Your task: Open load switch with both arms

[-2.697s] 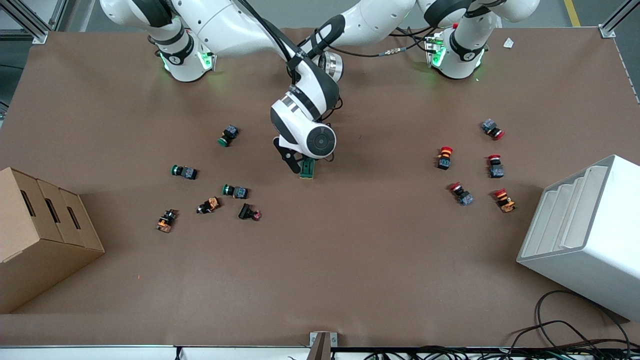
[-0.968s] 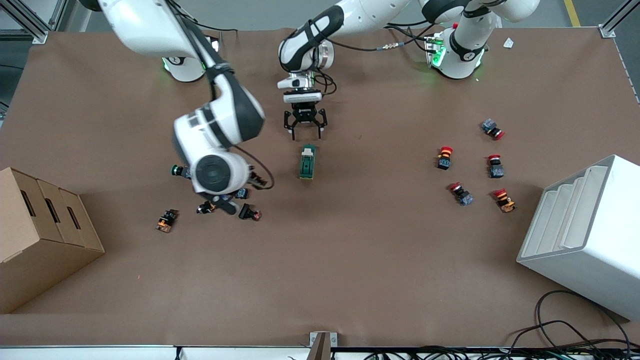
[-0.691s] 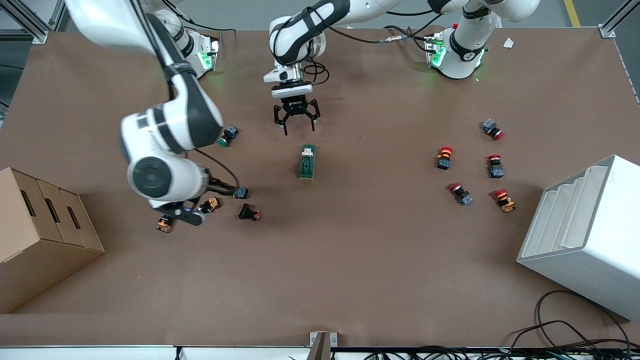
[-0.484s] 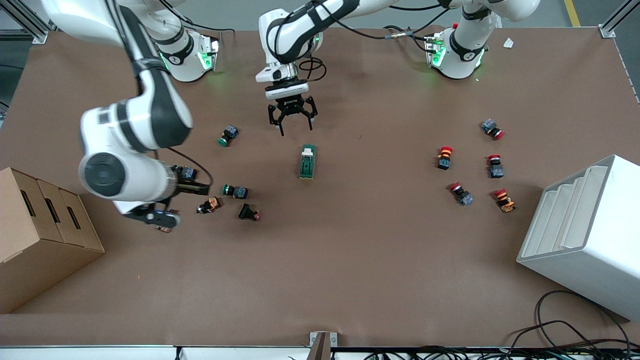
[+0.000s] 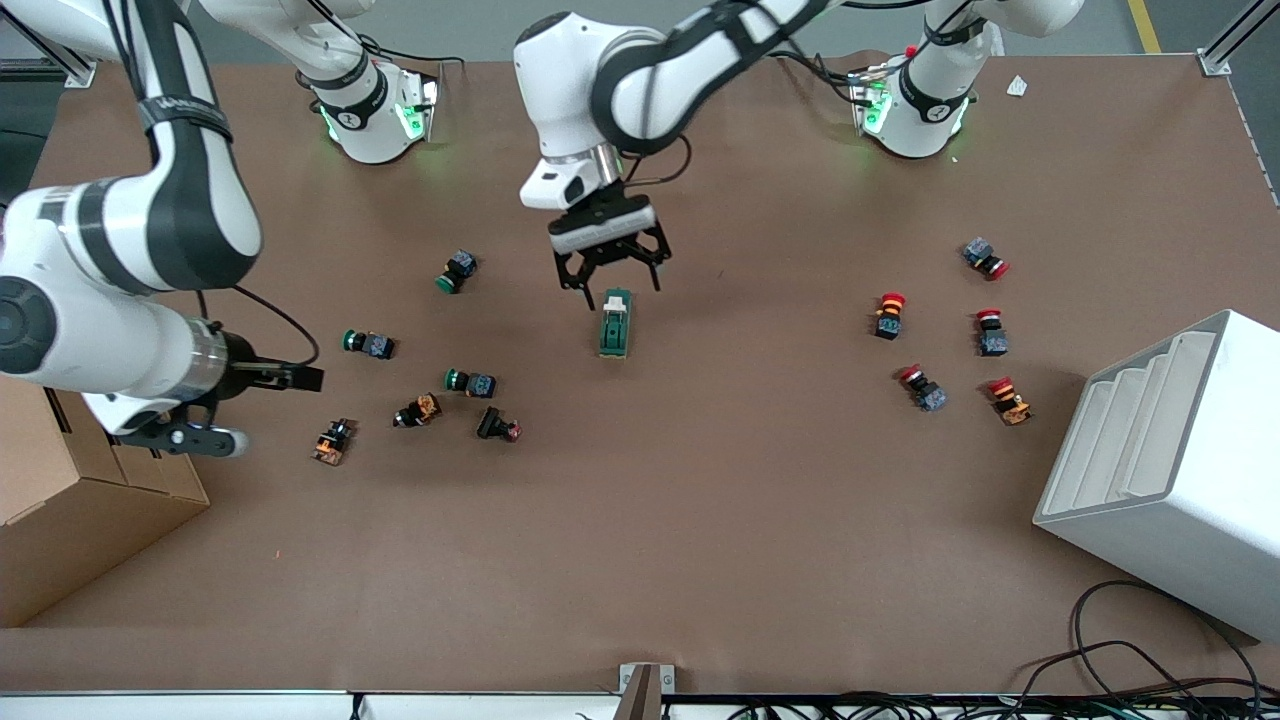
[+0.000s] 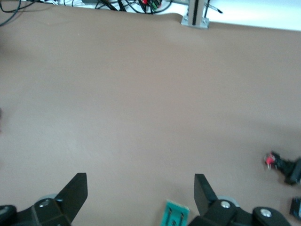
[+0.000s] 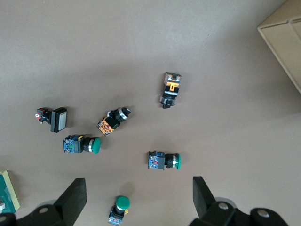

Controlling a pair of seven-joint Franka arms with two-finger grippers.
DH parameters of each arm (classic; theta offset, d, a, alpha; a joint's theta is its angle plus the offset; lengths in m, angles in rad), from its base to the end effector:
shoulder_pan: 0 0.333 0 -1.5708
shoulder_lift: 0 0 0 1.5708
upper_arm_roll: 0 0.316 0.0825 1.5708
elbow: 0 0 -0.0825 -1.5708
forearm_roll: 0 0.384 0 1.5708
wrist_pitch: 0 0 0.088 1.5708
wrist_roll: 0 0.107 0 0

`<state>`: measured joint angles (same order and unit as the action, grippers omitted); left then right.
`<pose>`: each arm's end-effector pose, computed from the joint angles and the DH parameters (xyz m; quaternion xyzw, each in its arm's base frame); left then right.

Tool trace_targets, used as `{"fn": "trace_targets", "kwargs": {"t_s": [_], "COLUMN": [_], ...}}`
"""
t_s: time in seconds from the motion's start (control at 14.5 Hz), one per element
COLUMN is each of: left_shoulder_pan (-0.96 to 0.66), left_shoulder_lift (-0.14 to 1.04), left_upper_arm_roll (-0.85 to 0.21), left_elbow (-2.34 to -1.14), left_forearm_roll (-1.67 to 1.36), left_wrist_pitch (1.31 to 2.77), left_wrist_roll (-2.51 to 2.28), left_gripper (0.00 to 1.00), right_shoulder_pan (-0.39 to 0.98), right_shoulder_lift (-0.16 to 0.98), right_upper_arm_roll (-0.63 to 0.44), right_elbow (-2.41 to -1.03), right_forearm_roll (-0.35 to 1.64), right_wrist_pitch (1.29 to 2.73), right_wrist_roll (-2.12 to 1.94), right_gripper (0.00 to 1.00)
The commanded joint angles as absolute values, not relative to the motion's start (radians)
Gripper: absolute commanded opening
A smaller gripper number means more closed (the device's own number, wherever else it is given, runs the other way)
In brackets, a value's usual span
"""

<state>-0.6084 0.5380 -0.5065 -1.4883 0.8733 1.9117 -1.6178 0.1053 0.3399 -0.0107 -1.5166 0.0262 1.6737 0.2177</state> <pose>0.4084 -0.5693 0.3976 -0.9537 -0.1155 -0.2685 0.0713 0.6387 0.0640 0.4532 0.9937 -0.0636 -0.0919 0.0033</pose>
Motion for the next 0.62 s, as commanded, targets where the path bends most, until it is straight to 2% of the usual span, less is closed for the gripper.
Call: {"fn": "trace_targets", "kwargs": {"t_s": [0.0,0.35,0.55], "left_shoulder_pan": [-0.517,-0.350,-0.227], "left_shoulder_lift": [0.462,0.377,0.362], "left_upper_arm_roll": [-0.512,-0.512,-0.517], "left_elbow": [-1.476,-1.404,-1.370], "left_forearm_roll": [0.757,0.554,0.488], "left_wrist_pitch": [1.907,1.764,1.752], "left_wrist_roll": [-1.455,-1.082,-0.892], "left_gripper": [1.00,1.00,1.00], "right_shoulder_pan": [0.087,0.005,-0.011], "right_shoulder_lift": [0.285,0.279,0.287], "right_upper_arm_roll": [0.011,0.011,0.012], "right_elbow": [-1.560,-1.534,-1.482], "right_forearm_roll": [-0.001,0.005,0.006], "right_wrist_pitch": [1.692,1.681,1.655], "right_wrist_roll": [0.201,0.055,0.040], "right_gripper": [1.00,1.00,1.00]}}
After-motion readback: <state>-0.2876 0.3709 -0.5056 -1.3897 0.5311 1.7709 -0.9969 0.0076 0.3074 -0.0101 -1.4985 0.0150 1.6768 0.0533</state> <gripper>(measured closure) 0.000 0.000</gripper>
